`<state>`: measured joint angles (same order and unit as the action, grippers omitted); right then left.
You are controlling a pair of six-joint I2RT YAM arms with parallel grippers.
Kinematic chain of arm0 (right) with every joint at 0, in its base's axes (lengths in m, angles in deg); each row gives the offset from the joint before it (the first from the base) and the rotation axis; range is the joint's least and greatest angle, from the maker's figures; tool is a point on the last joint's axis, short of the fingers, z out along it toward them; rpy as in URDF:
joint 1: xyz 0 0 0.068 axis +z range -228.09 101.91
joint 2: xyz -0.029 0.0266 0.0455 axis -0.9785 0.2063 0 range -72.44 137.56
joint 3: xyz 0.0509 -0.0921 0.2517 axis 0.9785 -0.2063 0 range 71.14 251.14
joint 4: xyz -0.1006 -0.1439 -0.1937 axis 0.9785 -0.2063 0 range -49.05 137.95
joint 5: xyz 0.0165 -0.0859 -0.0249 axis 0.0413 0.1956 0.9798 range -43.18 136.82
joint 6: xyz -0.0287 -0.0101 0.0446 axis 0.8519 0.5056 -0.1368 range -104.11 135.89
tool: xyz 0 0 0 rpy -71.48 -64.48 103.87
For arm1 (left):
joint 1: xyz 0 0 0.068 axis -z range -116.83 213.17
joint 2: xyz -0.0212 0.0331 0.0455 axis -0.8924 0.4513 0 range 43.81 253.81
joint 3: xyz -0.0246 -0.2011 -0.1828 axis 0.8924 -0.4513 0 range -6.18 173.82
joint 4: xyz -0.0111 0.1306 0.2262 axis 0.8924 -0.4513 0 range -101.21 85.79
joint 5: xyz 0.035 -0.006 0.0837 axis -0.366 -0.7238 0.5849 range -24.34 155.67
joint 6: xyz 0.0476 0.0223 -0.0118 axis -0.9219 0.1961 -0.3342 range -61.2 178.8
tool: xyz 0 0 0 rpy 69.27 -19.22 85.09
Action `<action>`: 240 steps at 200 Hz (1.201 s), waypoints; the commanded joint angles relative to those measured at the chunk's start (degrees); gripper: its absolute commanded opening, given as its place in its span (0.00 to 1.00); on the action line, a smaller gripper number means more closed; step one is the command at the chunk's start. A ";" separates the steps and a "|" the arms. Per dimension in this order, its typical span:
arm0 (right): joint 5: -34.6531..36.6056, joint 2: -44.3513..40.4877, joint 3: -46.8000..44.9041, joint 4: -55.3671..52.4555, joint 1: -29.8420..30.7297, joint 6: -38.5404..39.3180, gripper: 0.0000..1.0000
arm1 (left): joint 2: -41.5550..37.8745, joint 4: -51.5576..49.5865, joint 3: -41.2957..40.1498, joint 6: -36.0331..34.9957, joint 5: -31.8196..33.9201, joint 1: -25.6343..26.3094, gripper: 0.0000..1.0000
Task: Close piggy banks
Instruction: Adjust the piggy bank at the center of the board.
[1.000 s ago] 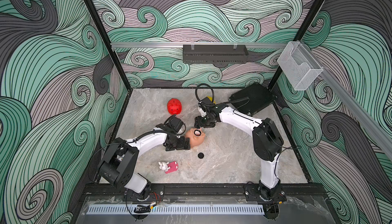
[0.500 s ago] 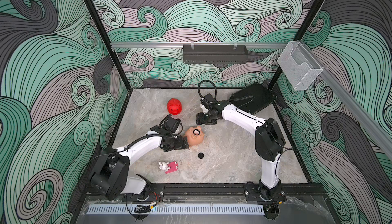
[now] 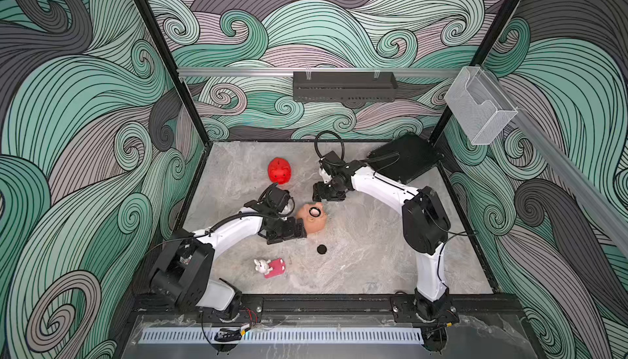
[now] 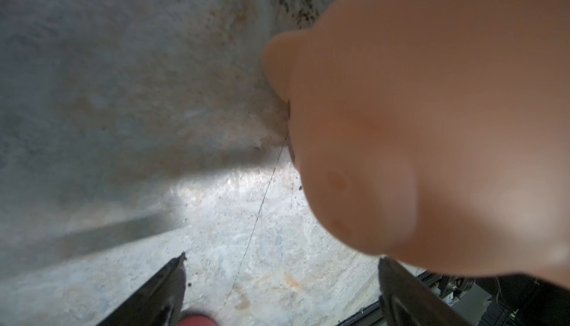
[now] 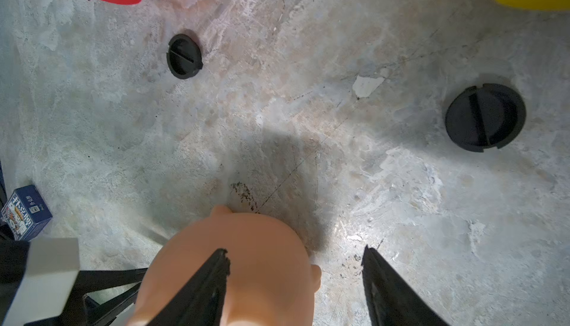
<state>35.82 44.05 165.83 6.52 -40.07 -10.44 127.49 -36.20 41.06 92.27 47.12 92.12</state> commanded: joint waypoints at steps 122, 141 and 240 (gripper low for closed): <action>-0.46 -4.13 -4.84 -2.23 -0.84 0.52 0.69 | 6.15 -3.43 6.43 -4.16 4.41 -4.03 0.95; -0.56 -5.05 -5.69 -2.12 -0.78 -0.03 0.69 | 7.01 -3.56 7.39 -4.54 4.66 -4.62 0.96; -0.61 -8.28 -8.86 -2.10 -0.95 -1.27 0.69 | 10.64 -5.94 12.37 -5.79 4.86 -7.86 0.96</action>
<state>35.84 37.38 157.77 5.63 -41.41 -11.58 137.96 -41.77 51.82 87.29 51.73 84.89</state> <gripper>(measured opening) 0.691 0.957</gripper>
